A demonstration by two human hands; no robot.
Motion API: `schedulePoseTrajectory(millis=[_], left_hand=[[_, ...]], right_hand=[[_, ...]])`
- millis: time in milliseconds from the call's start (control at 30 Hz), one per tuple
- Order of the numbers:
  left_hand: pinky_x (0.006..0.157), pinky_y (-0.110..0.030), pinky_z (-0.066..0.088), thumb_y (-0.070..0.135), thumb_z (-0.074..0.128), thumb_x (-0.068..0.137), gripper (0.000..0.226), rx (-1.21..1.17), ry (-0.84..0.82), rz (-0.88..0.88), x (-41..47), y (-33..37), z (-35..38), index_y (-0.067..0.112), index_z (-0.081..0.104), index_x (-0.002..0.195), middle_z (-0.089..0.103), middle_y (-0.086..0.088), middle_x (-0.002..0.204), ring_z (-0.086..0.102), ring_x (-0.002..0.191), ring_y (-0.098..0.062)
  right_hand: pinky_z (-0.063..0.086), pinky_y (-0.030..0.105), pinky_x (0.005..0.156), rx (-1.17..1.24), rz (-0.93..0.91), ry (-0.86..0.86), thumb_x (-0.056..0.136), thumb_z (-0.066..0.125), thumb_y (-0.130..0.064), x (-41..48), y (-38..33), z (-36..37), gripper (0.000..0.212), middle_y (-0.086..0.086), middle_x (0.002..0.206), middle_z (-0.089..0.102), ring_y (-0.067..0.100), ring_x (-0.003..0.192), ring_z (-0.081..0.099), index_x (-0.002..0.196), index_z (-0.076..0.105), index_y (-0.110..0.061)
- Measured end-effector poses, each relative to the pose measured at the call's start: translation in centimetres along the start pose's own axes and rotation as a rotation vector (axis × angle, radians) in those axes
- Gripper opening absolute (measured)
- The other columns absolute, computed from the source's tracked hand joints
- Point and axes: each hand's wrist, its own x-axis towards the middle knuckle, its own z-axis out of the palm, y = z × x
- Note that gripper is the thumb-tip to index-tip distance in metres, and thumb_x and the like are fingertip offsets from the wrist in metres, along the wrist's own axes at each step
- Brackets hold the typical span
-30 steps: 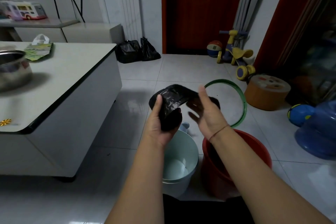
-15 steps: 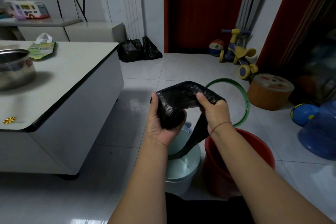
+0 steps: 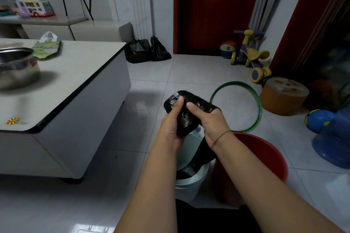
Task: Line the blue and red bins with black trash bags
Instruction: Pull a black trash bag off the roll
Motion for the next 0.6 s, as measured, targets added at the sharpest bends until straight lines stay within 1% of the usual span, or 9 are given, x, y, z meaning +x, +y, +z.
schedulePoseTrajectory(millis=[67, 133, 267, 333, 367, 433, 500, 533, 600], left_hand=[[0.063, -0.035, 0.058, 0.039, 0.076, 0.067, 0.051, -0.109, -0.045, -0.06, -0.2, 0.1, -0.1, 0.008, 0.066, 0.105, 0.074, -0.016, 0.094, 0.073, 0.08, -0.028], [0.062, -0.035, 0.058, 0.042, 0.076, 0.067, 0.054, -0.223, -0.102, -0.096, -0.4, 0.2, -0.3, 0.008, 0.065, 0.107, 0.073, -0.017, 0.092, 0.072, 0.076, -0.028], [0.068, -0.033, 0.059, 0.039, 0.078, 0.065, 0.056, -0.39, -0.143, -0.099, -0.3, 0.5, -0.6, 0.008, 0.061, 0.108, 0.069, -0.015, 0.093, 0.068, 0.077, -0.024], [0.066, -0.03, 0.057, 0.037, 0.079, 0.064, 0.054, -0.392, -0.137, -0.091, -0.3, 0.5, -0.6, 0.008, 0.061, 0.106, 0.068, -0.014, 0.089, 0.065, 0.072, -0.022], [0.063, -0.029, 0.057, 0.036, 0.079, 0.065, 0.051, -0.365, -0.126, -0.084, -0.2, 0.5, -0.6, 0.008, 0.062, 0.104, 0.068, -0.013, 0.085, 0.065, 0.069, -0.021], [0.059, -0.03, 0.057, 0.036, 0.077, 0.067, 0.045, -0.258, -0.099, -0.064, 0.0, 0.3, -0.5, 0.009, 0.064, 0.1, 0.069, -0.011, 0.078, 0.066, 0.065, -0.02], [0.06, -0.03, 0.057, 0.035, 0.074, 0.069, 0.043, -0.133, -0.099, -0.055, 0.0, 0.2, -0.3, 0.009, 0.066, 0.102, 0.072, -0.011, 0.081, 0.07, 0.068, -0.021], [0.061, -0.03, 0.057, 0.035, 0.073, 0.07, 0.045, -0.09, -0.106, -0.057, -0.1, 0.2, -0.2, 0.009, 0.066, 0.105, 0.072, -0.012, 0.084, 0.07, 0.069, -0.022], [0.062, -0.029, 0.056, 0.034, 0.073, 0.07, 0.046, -0.018, -0.107, -0.047, -0.3, 0.1, 0.0, 0.009, 0.066, 0.108, 0.073, -0.011, 0.086, 0.071, 0.072, -0.021]], right_hand=[[0.055, 0.039, 0.085, -0.007, -0.03, 0.103, 0.072, 0.078, -0.015, 0.6, 0.2, -0.6, 0.014, 0.015, 0.093, 0.073, 0.028, 0.092, 0.07, 0.084, 0.072, -0.009], [0.056, 0.04, 0.082, -0.021, -0.038, 0.175, 0.075, 0.077, -0.019, 1.3, 0.2, -1.2, 0.013, 0.014, 0.091, 0.073, 0.03, 0.091, 0.069, 0.082, 0.07, -0.01], [0.052, 0.029, 0.065, 0.095, -0.025, 0.308, 0.08, 0.072, -0.018, 2.3, -0.6, -2.4, 0.009, 0.008, 0.087, 0.069, 0.025, 0.088, 0.066, 0.083, 0.066, -0.011], [0.048, 0.026, 0.058, 0.164, 0.011, 0.349, 0.082, 0.07, -0.02, 2.3, -1.0, -2.9, 0.011, 0.006, 0.083, 0.066, 0.021, 0.081, 0.062, 0.081, 0.063, -0.012], [0.045, 0.025, 0.056, 0.177, 0.034, 0.311, 0.082, 0.07, -0.026, 2.2, -1.1, -2.9, 0.016, 0.005, 0.079, 0.064, 0.018, 0.074, 0.06, 0.081, 0.063, -0.012], [0.039, 0.022, 0.052, 0.161, 0.091, 0.104, 0.075, 0.07, -0.047, 1.4, -1.2, -2.3, 0.037, 0.001, 0.068, 0.062, 0.011, 0.058, 0.052, 0.086, 0.067, -0.012], [0.042, 0.021, 0.054, 0.108, 0.107, -0.071, 0.059, 0.073, -0.061, 0.7, -0.9, -1.2, 0.059, -0.001, 0.066, 0.06, 0.008, 0.055, 0.051, 0.091, 0.068, -0.012], [0.045, 0.022, 0.058, 0.069, 0.094, -0.094, 0.053, 0.076, -0.063, 0.5, -0.8, -0.8, 0.067, 0.0, 0.069, 0.059, 0.009, 0.058, 0.052, 0.093, 0.067, -0.01], [0.045, 0.028, 0.067, 0.021, 0.054, -0.055, 0.045, 0.081, -0.063, 0.2, -0.7, -0.4, 0.08, 0.008, 0.077, 0.056, 0.016, 0.065, 0.05, 0.099, 0.066, -0.005]])
